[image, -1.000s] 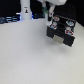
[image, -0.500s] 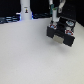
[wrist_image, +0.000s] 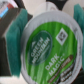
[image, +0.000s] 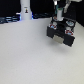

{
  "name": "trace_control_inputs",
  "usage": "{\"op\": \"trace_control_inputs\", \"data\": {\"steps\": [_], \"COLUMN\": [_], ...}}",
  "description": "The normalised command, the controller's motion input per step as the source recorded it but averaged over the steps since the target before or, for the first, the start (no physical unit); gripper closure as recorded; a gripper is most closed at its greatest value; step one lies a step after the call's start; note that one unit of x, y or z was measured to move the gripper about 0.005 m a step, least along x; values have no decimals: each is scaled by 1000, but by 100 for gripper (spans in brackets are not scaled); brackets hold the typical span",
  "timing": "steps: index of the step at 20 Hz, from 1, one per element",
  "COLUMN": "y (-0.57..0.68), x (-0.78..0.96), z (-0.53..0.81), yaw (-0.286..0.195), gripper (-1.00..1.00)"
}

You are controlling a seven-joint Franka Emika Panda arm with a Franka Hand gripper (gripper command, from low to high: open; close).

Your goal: Open the kcup holder, insert the kcup into the holder, and close the kcup holder

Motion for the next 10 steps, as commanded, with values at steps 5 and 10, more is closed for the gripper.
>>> {"op": "trace_control_inputs", "data": {"steps": [5, 10], "y": [378, 136], "x": [146, -33], "z": [-20, -144], "yaw": [47, 46], "gripper": [100, 100]}}
